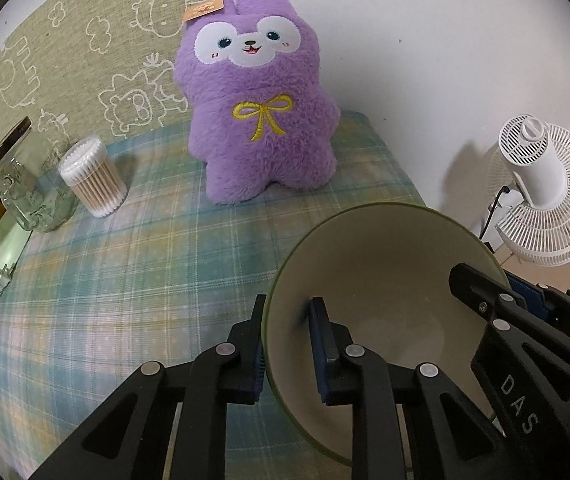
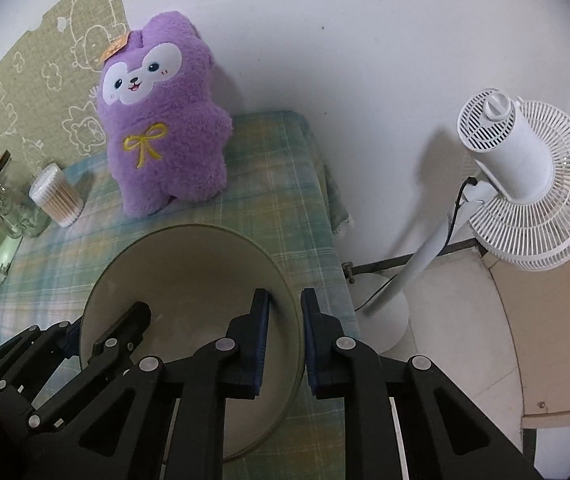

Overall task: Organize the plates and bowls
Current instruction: 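Close both tools on the rim of the cream bowl, then lift the cream bowl with both tools and carry it toward the plates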

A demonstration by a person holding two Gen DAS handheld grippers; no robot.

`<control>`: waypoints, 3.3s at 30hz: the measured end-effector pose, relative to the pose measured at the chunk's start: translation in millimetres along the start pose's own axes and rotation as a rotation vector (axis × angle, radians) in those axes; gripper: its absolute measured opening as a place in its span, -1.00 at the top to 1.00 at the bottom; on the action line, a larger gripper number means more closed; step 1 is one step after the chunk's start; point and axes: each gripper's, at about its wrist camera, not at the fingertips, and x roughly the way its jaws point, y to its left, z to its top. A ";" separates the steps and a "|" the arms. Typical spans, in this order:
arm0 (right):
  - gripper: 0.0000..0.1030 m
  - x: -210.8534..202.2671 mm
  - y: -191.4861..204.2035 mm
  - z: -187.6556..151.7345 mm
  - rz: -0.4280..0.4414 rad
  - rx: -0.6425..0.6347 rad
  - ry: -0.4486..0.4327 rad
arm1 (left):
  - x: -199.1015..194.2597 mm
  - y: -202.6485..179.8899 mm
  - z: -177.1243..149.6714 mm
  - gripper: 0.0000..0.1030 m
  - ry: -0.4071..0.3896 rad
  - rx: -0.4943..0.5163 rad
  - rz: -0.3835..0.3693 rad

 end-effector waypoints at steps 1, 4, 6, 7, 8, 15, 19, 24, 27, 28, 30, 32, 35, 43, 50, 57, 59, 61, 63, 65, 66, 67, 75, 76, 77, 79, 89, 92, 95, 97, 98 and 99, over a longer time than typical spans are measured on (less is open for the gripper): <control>0.63 -0.3 -0.6 -0.6 0.000 0.006 0.002 | -0.2 0.3 0.0 0.67 0.003 -0.004 -0.002; 0.63 -2.7 -0.2 -2.5 -0.007 0.005 0.006 | -0.4 0.4 -0.9 0.67 0.015 0.014 -0.010; 0.63 -6.0 -0.5 -3.9 -0.016 0.007 0.013 | -1.2 -0.1 -1.8 0.67 0.032 0.021 -0.014; 0.63 -7.9 -0.9 -4.6 -0.017 0.011 0.015 | -2.4 -0.7 -2.6 0.67 0.034 0.024 -0.017; 0.63 -10.6 -1.7 -5.4 -0.018 0.017 0.015 | -4.5 -1.2 -3.4 0.67 0.032 0.025 -0.018; 0.63 -28.8 -1.3 -8.2 -0.015 0.032 0.001 | -20.4 -2.2 -5.4 0.67 0.015 0.032 -0.020; 0.63 -44.2 2.4 -9.4 -0.009 0.035 -0.012 | -35.3 0.1 -6.6 0.67 0.003 0.027 -0.013; 0.63 -70.3 8.9 -9.5 -0.016 0.026 -0.038 | -57.4 1.8 -7.5 0.67 -0.020 0.028 -0.018; 0.63 -86.5 14.0 -9.1 -0.021 0.014 -0.054 | -72.8 5.0 -8.4 0.67 -0.040 0.016 -0.024; 0.63 -91.0 16.1 -9.1 -0.022 0.011 -0.059 | -77.7 6.4 -8.8 0.67 -0.044 0.010 -0.027; 0.63 -101.6 20.2 -9.6 -0.022 0.004 -0.069 | -87.9 9.3 -9.8 0.66 -0.053 0.001 -0.029; 0.63 -110.8 23.7 -10.4 -0.020 0.002 -0.075 | -95.6 13.0 -10.8 0.67 -0.062 -0.004 -0.029; 0.63 -124.4 31.1 -13.2 -0.013 -0.005 -0.085 | -109.4 17.4 -14.1 0.66 -0.075 -0.015 -0.026; 0.63 -156.5 48.7 -25.2 0.002 -0.032 -0.113 | -141.9 31.8 -27.1 0.65 -0.101 -0.039 -0.010; 0.63 -179.1 67.5 -41.4 0.006 -0.037 -0.121 | -165.8 48.3 -43.2 0.64 -0.117 -0.038 -0.003; 0.63 -203.4 85.8 -55.8 -0.015 -0.041 -0.138 | -185.9 64.5 -57.7 0.64 -0.122 -0.035 -0.025; 0.63 -210.8 93.4 -60.9 -0.020 -0.039 -0.145 | -192.0 70.2 -61.4 0.64 -0.126 -0.035 -0.031; 0.63 -216.3 100.0 -65.4 -0.024 -0.036 -0.150 | -198.7 77.1 -66.1 0.64 -0.132 -0.030 -0.034; 0.63 -222.0 108.9 -71.5 -0.027 -0.032 -0.152 | -204.1 83.0 -70.6 0.64 -0.135 -0.025 -0.036; 0.63 -227.5 118.5 -78.2 -0.030 -0.032 -0.156 | -209.4 91.5 -75.8 0.64 -0.137 -0.019 -0.038; 0.63 -229.7 123.3 -81.2 -0.031 -0.032 -0.157 | -211.6 95.1 -77.9 0.64 -0.139 -0.017 -0.039; 0.63 -231.8 127.3 -83.3 -0.032 -0.032 -0.158 | -214.0 99.8 -80.4 0.64 -0.140 -0.015 -0.040; 0.63 -247.0 168.9 -106.9 -0.032 -0.036 -0.160 | -231.9 139.5 -102.5 0.64 -0.145 -0.014 -0.041; 0.63 -248.3 173.1 -108.7 -0.031 -0.036 -0.160 | -233.5 143.2 -104.3 0.64 -0.145 -0.015 -0.041; 0.63 -249.9 178.3 -112.6 -0.030 -0.037 -0.159 | -235.7 148.6 -107.5 0.64 -0.147 -0.017 -0.041; 0.63 -252.2 190.0 -120.5 -0.030 -0.041 -0.158 | -239.0 157.8 -112.8 0.64 -0.147 -0.020 -0.040; 0.63 -254.1 239.3 -152.8 -0.015 -0.062 -0.144 | -249.6 205.9 -142.3 0.64 -0.133 -0.041 -0.033; 0.63 -253.2 253.4 -162.2 -0.007 -0.065 -0.134 | -250.4 220.6 -152.7 0.63 -0.125 -0.046 -0.027; 0.63 -252.0 266.8 -171.2 0.001 -0.074 -0.125 | -250.8 233.6 -162.6 0.63 -0.115 -0.054 -0.022; 0.63 -251.4 274.2 -176.1 0.005 -0.079 -0.122 | -251.3 241.6 -169.2 0.63 -0.111 -0.060 -0.018; 0.63 -250.9 279.2 -180.1 0.007 -0.082 -0.118 | -251.0 246.0 -172.6 0.63 -0.109 -0.062 -0.016; 0.63 -250.5 282.2 -183.0 0.010 -0.084 -0.115 | -251.0 249.4 -175.7 0.63 -0.107 -0.063 -0.014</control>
